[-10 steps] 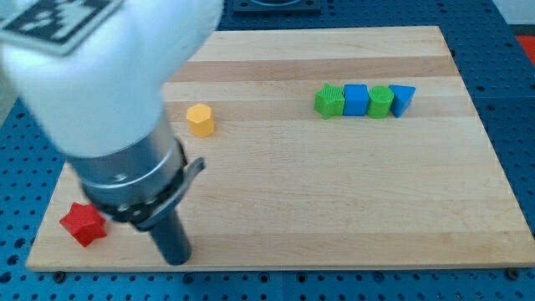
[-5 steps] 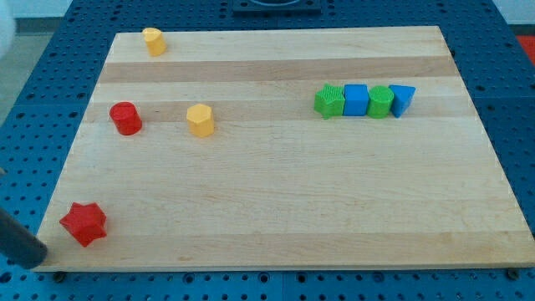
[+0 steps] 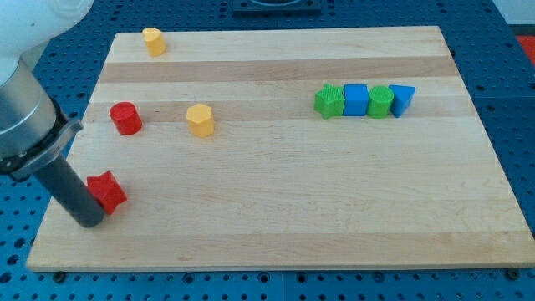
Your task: Push the red star closer to the yellow hexagon
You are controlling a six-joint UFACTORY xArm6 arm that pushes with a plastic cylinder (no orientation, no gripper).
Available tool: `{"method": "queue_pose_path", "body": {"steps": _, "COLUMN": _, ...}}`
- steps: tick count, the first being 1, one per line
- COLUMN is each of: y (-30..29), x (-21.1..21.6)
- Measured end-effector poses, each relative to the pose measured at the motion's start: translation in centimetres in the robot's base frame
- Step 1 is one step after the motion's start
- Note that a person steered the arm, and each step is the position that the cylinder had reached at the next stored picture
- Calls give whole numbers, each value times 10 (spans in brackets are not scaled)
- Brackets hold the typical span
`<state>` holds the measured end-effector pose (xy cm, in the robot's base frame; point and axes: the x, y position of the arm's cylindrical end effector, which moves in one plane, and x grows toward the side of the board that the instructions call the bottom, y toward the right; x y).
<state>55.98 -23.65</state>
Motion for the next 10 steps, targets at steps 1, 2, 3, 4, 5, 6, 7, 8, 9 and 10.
{"method": "queue_pose_path", "body": {"steps": 1, "y": 0, "x": -23}}
{"method": "queue_pose_path", "body": {"steps": 2, "y": 3, "x": -45}}
{"method": "queue_pose_path", "body": {"steps": 3, "y": 13, "x": -62}}
{"method": "queue_pose_path", "body": {"steps": 4, "y": 25, "x": -63}}
{"method": "queue_pose_path", "body": {"steps": 5, "y": 36, "x": -63}}
{"method": "queue_pose_path", "body": {"steps": 6, "y": 39, "x": -72}}
{"method": "queue_pose_path", "body": {"steps": 7, "y": 39, "x": -90}}
{"method": "queue_pose_path", "body": {"steps": 8, "y": 39, "x": -104}}
{"method": "queue_pose_path", "body": {"steps": 9, "y": 46, "x": -112}}
{"method": "queue_pose_path", "body": {"steps": 10, "y": 52, "x": -116}}
